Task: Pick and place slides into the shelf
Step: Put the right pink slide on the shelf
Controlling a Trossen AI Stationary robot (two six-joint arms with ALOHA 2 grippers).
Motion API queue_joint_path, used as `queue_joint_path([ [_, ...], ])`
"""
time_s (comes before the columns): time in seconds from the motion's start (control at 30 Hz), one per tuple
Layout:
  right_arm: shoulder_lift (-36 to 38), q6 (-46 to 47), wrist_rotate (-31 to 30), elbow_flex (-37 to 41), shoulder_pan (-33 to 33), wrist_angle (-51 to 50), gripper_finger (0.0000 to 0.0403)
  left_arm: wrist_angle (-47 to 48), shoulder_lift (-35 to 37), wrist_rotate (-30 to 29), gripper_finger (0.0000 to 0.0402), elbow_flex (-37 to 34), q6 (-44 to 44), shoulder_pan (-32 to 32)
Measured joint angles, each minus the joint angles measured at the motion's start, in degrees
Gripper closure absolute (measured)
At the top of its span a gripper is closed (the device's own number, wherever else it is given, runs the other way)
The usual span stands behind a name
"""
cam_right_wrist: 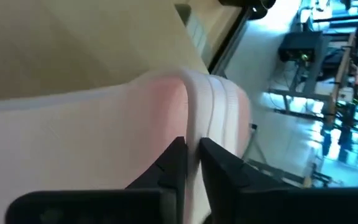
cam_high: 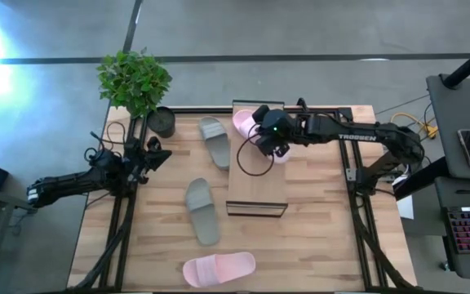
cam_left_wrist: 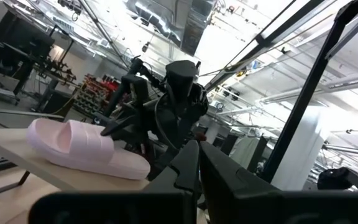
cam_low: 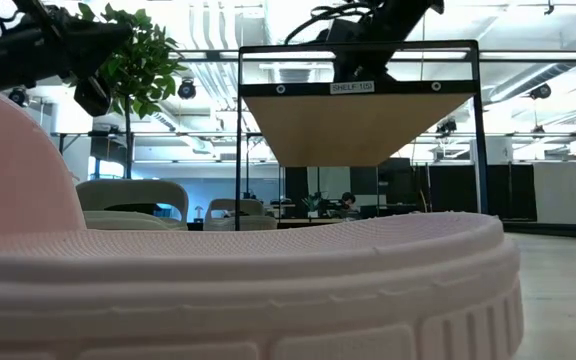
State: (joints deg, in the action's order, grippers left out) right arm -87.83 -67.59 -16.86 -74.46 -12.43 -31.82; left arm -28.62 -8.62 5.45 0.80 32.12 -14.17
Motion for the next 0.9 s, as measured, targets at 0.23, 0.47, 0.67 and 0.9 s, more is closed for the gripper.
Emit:
queue_joint_path([
  [0.23,2.24,3.62,1.06,0.00,-0.25,-7.14,0.0306,0.13,-0.10,0.02,0.0402,-0.17,-0.03,0.01],
  [0.47,6.16,9.86,-0.60,-0.06,-0.22,-8.64,0.0243,0.66,-0.52,0.02,0.0402,-0.17,-0.04,0.00],
  [0.67,12.60,26.62,-8.73,-2.45,-0.20,-13.33,0.0219,0.66,-0.63,0.06,0.0402,-0.17,-0.04,0.00],
  [0.9,17.65,89.19,-7.26,-2.43,-0.48,-39.38,0.0242,0.68,-0.72,0.05,0.0402,-0.18,-0.02,0.00],
])
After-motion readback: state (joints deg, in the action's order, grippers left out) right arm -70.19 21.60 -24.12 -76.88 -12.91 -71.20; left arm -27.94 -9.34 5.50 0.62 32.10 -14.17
